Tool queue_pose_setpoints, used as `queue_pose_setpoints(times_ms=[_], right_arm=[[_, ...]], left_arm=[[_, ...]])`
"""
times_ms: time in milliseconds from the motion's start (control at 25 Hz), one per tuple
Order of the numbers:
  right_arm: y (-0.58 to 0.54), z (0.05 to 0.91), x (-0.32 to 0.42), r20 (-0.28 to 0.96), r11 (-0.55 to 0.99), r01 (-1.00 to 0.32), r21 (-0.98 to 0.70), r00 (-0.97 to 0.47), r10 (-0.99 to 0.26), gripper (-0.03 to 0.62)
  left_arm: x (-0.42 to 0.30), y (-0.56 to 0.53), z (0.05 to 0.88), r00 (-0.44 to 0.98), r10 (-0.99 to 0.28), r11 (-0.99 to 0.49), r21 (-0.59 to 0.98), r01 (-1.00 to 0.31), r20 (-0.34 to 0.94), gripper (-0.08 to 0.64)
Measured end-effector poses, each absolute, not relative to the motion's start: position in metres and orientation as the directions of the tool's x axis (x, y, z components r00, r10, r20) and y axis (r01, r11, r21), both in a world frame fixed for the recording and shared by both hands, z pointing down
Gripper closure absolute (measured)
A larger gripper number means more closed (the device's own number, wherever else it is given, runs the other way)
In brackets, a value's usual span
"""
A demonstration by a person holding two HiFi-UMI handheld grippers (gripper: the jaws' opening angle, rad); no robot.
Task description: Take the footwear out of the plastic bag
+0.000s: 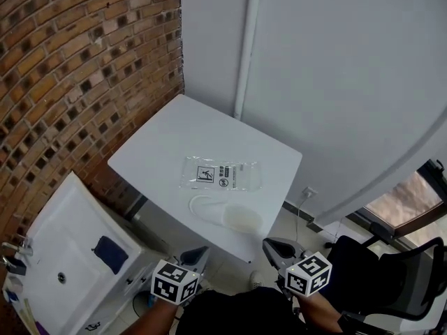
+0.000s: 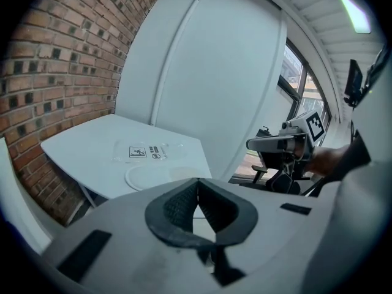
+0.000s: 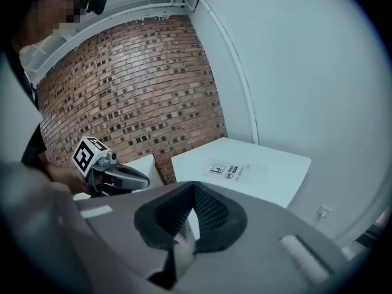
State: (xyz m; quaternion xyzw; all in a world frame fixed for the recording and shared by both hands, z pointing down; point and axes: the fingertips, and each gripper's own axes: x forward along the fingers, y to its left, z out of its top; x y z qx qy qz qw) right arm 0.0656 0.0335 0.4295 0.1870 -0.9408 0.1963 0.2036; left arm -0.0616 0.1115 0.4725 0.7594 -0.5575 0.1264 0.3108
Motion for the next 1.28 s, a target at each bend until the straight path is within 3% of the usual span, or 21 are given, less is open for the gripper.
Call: queue_pose_setpoints(times_ms=[560,1280], right_arm=[[0.011,0.429,0.082,0.462,0.906,-0.307,-0.292,-0.874,-0.148,0.592],[0.012,0.435,0.107,0.440,0.886,-0.334,-0.321,-0.881,-0.173,0.592]], left_arm=[[-0.045,0.095,0.456,0.192,-0.825,-0.017,0.316,-0.949,0.531,0.552],[-0.012,0.084,0.451,0.222,-0.803,-0.078,0.271,-0.959,0.553,0.552]])
